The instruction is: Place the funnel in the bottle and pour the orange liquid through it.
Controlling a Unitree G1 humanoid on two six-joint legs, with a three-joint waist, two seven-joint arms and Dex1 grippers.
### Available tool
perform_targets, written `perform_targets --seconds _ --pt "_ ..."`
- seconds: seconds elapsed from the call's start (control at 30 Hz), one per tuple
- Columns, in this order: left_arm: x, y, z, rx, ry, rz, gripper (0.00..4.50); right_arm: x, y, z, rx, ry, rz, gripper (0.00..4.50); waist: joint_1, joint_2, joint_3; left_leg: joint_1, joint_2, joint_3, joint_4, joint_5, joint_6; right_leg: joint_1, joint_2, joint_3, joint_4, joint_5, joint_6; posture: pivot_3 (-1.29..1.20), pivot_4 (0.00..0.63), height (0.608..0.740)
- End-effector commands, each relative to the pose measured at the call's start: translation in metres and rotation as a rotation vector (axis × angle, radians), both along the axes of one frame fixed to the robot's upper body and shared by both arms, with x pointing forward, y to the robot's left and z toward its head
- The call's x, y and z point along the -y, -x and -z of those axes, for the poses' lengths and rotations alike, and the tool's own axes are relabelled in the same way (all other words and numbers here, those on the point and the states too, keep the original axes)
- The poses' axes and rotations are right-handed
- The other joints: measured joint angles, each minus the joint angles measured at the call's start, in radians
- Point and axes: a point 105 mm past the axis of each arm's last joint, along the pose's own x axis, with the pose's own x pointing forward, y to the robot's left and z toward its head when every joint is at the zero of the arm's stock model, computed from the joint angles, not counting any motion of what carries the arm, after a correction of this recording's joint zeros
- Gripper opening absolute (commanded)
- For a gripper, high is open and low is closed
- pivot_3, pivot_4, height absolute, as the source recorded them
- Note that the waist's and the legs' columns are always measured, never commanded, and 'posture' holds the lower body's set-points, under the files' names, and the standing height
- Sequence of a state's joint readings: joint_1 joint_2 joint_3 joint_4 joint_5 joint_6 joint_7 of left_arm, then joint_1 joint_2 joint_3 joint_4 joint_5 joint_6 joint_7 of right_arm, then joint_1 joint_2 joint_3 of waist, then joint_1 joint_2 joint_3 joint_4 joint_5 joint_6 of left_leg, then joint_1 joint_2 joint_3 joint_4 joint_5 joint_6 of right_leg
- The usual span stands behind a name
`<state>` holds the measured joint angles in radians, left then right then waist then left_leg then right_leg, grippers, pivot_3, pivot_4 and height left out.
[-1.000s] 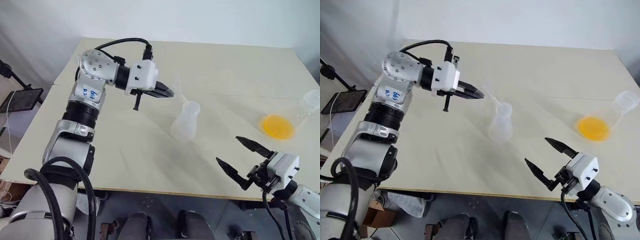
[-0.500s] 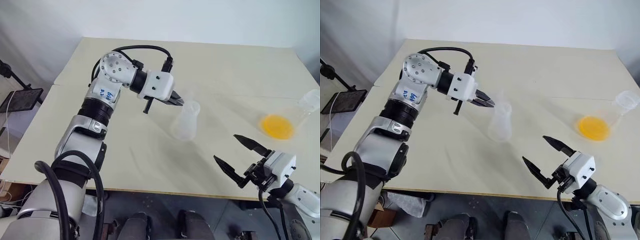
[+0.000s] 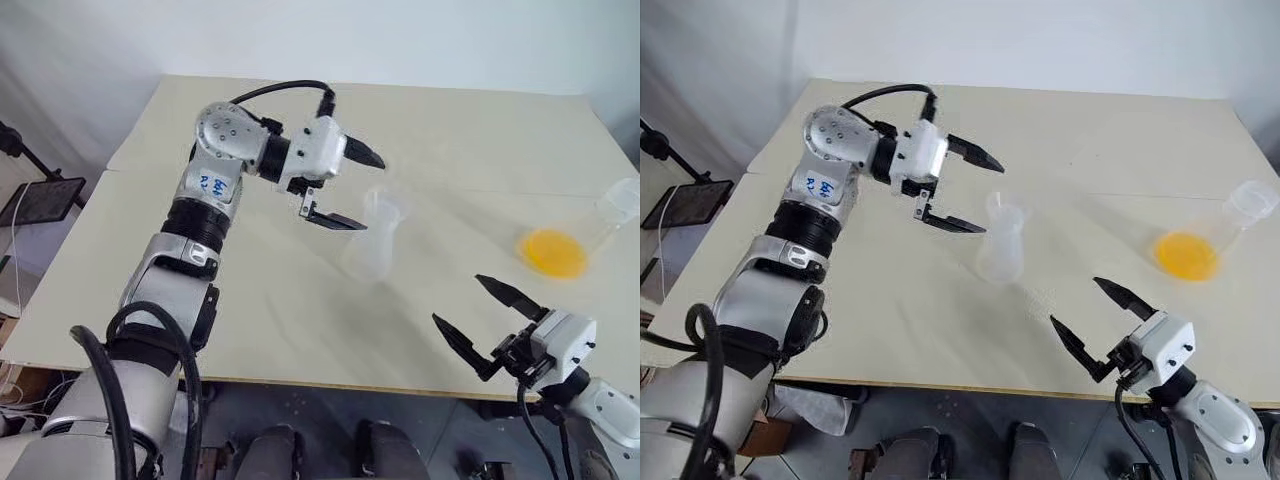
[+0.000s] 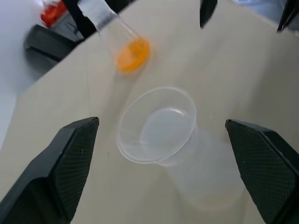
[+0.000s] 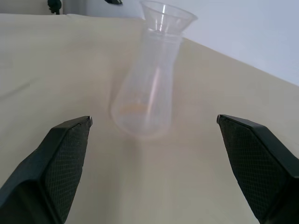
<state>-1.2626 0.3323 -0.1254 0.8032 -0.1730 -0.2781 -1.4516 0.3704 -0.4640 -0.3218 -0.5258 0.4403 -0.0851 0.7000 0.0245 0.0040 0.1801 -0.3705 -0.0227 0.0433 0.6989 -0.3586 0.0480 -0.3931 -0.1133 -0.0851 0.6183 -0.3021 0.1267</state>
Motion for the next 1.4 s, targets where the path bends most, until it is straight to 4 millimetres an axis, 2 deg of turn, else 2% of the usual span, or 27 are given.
perform_targets --seconds 0.03,0.17,0.33,0.47,0.57,0.67,0.73,0.9,1.0,1.17,1.4 --pt "-0.034 0.01 -0.004 -0.17 0.198 0.033 4.47 0.026 0.012 -0.026 0.116 -0.082 0.148 4.5 -0.004 0.001 0.0 0.001 0.0 -0.001 0.0 0.0 0.0 0.0 0.0 0.0 0.001 0.0 0.0 0.0 0.15 0.74" --pt "-0.068 0.002 0.027 -0.26 0.236 -0.137 4.47 0.047 0.029 -0.026 0.108 -0.084 0.254 4.5 -0.003 0.001 0.0 0.0 0.001 -0.002 0.001 0.0 0.0 0.0 0.0 0.0 0.002 0.0 0.0 0.0 0.15 0.74" --pt "-0.098 0.01 0.058 -0.322 0.311 -0.287 4.47 0.081 0.057 -0.022 0.113 -0.108 0.465 4.5 0.003 0.001 0.0 0.001 -0.001 -0.005 0.0 0.0 0.0 0.001 -0.001 0.007 0.002 0.0 0.0 0.0 0.15 0.74" --pt "-0.106 0.029 0.078 -0.405 0.331 -0.34 4.47 0.101 0.077 -0.012 0.099 -0.126 0.613 4.5 -0.001 0.001 0.0 0.001 -0.001 -0.006 -0.001 -0.001 -0.001 0.001 -0.003 0.011 0.001 0.0 0.0 0.0 0.15 0.74" --pt "-0.106 0.036 0.081 -0.427 0.352 -0.365 4.47 0.109 0.084 -0.011 0.107 -0.136 0.666 4.5 -0.004 0.001 0.0 0.001 0.001 -0.006 -0.001 -0.001 -0.002 0.001 -0.005 0.013 0.001 0.0 -0.001 0.0 0.15 0.74" --pt "-0.102 0.044 0.084 -0.463 0.391 -0.382 4.47 0.126 0.089 -0.005 0.098 -0.187 0.783 4.5 -0.004 0.002 -0.001 0.003 0.002 -0.006 -0.001 -0.002 -0.003 0.001 -0.005 0.015 0.001 -0.001 -0.002 0.0 0.15 0.74" --pt "-0.097 0.049 0.086 -0.472 0.384 -0.375 4.47 0.129 0.081 -0.005 0.088 -0.193 0.778 4.5 -0.006 0.003 -0.001 0.003 0.002 -0.006 -0.002 -0.002 -0.004 0.001 -0.005 0.016 0.001 -0.001 -0.002 0.0 0.15 0.74" --pt "-0.091 0.048 0.079 -0.459 0.413 -0.377 4.47 0.152 0.038 -0.019 0.062 -0.2 0.811 4.5 -0.015 0.004 -0.002 0.003 0.001 -0.004 -0.001 -0.002 -0.003 0.001 -0.005 0.019 0.001 -0.001 -0.002 0.0 0.15 0.74" --pt "-0.088 0.05 0.078 -0.463 0.415 -0.373 4.47 0.158 0.017 -0.026 0.048 -0.229 0.791 4.5 -0.015 0.005 -0.003 0.003 0.003 -0.004 -0.002 -0.001 -0.004 0.0 -0.004 0.018 0.002 -0.002 -0.004 0.0 0.15 0.74" --pt "-0.084 0.055 0.075 -0.468 0.417 -0.366 4.47 0.162 -0.022 -0.035 0.005 -0.283 0.723 4.5 -0.012 0.005 -0.003 0.002 0.002 -0.004 -0.001 -0.001 -0.004 0.0 -0.003 0.017 0.002 -0.002 -0.004 0.0 0.15 0.74" --pt "-0.086 0.06 0.073 -0.472 0.417 -0.376 4.47 0.164 -0.056 -0.046 -0.021 -0.329 0.686 4.5 -0.01 0.006 -0.003 0.002 0.002 -0.003 -0.001 -0.001 -0.003 0.0 -0.003 0.017 0.002 -0.002 -0.004 0.0 0.15 0.74"
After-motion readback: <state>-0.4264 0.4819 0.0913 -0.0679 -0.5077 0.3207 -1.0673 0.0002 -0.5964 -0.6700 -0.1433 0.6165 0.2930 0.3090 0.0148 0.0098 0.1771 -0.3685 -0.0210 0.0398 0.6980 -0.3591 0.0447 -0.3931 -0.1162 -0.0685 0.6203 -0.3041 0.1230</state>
